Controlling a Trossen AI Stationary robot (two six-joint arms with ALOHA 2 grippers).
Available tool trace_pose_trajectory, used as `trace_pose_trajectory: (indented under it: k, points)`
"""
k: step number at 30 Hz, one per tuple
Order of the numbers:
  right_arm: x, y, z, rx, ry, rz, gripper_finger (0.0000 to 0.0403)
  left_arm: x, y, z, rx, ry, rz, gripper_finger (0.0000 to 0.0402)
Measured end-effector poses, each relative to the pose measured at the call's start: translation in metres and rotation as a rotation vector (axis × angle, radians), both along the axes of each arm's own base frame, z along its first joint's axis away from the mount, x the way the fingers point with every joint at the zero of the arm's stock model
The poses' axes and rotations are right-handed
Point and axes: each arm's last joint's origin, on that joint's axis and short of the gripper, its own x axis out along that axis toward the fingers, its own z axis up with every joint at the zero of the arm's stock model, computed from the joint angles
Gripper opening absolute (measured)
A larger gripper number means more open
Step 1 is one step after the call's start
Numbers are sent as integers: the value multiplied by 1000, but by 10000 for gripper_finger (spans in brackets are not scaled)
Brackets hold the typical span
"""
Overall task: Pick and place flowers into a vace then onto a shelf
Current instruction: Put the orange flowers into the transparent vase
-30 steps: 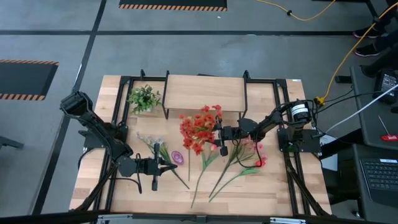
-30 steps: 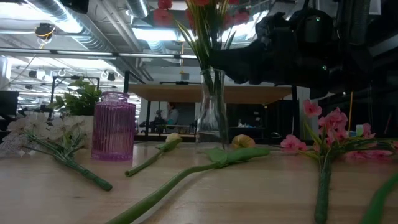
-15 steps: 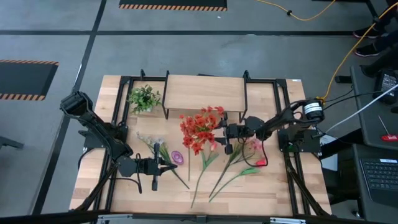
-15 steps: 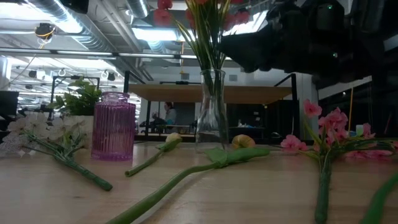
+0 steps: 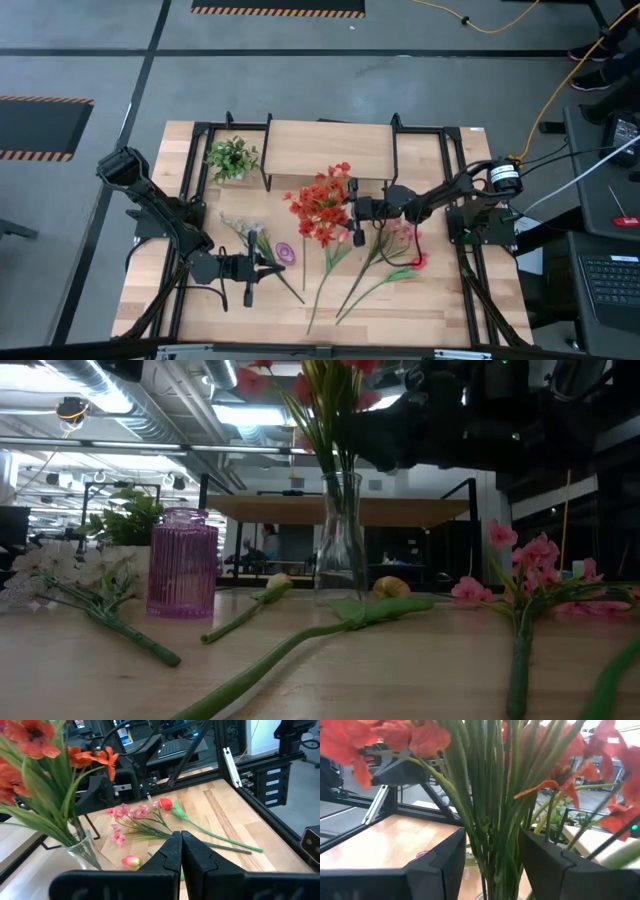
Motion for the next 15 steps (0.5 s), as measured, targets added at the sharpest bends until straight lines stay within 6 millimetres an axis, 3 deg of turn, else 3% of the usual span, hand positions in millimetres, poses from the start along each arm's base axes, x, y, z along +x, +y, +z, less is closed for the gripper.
trace_pose_trajectory:
  k: [7, 15]
  points:
    - [0, -1, 0, 0, 0, -4, 177, 0, 0, -1, 2, 7, -20, 1]
    - [-4, -1, 14, -8, -13, -3, 122, 0, 0, -3, 21, 26, -20, 1]
